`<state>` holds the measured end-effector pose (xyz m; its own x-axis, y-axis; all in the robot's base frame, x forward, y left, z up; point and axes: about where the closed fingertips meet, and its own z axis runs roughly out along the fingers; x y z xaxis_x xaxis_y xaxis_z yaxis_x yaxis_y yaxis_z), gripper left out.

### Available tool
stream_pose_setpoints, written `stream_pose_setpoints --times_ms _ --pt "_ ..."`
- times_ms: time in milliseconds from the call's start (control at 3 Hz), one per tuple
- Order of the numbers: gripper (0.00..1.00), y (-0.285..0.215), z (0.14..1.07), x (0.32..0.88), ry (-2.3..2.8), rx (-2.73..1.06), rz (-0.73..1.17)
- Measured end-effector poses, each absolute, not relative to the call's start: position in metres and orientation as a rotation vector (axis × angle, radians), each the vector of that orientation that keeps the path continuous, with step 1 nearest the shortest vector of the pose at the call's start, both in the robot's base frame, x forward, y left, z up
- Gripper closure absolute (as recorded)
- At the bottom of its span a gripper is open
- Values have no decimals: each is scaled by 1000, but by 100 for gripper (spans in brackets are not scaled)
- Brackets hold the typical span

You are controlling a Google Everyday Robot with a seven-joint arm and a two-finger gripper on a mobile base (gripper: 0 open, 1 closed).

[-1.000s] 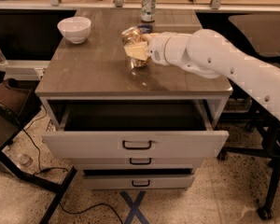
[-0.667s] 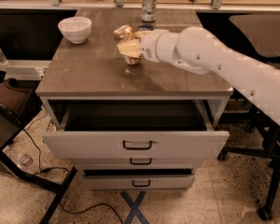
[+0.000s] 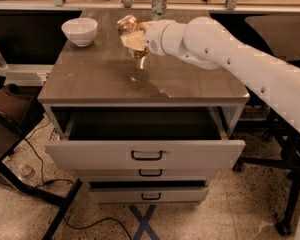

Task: Move orange can near white bowl

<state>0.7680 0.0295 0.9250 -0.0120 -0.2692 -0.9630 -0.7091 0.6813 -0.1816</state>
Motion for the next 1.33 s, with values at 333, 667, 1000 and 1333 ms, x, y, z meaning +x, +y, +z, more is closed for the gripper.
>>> stream_pose_setpoints --times_ms 333,667,1000,1333 --pt "100 56 924 772 1561 -772 490" --pt "100 95 927 782 1522 -702 579" --pt "100 124 933 792 1489 -660 629" --pt "100 142 928 803 1484 -641 625"
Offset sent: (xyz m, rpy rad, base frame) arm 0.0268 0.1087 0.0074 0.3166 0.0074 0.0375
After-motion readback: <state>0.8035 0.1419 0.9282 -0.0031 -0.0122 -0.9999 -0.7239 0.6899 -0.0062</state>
